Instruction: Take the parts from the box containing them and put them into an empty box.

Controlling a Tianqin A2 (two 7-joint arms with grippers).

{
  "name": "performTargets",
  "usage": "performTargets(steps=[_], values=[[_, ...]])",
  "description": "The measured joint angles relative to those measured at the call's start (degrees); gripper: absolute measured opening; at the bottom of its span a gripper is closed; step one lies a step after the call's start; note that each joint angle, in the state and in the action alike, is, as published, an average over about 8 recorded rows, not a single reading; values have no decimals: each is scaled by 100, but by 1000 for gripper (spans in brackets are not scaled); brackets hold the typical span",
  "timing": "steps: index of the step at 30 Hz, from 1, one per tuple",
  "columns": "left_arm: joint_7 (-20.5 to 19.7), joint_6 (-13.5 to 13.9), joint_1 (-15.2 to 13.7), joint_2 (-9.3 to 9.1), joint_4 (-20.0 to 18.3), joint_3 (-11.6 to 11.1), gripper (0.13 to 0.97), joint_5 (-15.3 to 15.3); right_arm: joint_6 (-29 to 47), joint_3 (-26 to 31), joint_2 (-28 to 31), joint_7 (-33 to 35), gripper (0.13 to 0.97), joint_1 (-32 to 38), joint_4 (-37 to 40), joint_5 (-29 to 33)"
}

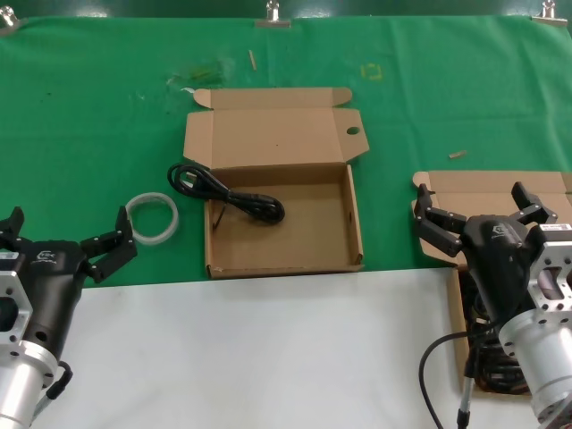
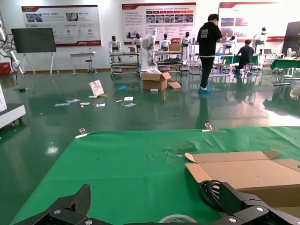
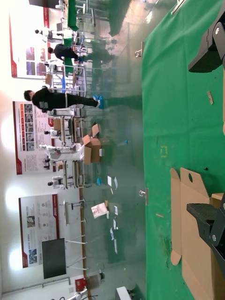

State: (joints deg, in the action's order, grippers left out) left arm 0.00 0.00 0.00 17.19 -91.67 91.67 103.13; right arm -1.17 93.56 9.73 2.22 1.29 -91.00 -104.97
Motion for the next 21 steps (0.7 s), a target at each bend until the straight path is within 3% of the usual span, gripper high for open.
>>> performTargets(steps=[21], values=[[0,0,0,0,0,0,966,0,0,0,0,0,966,0,0,0]])
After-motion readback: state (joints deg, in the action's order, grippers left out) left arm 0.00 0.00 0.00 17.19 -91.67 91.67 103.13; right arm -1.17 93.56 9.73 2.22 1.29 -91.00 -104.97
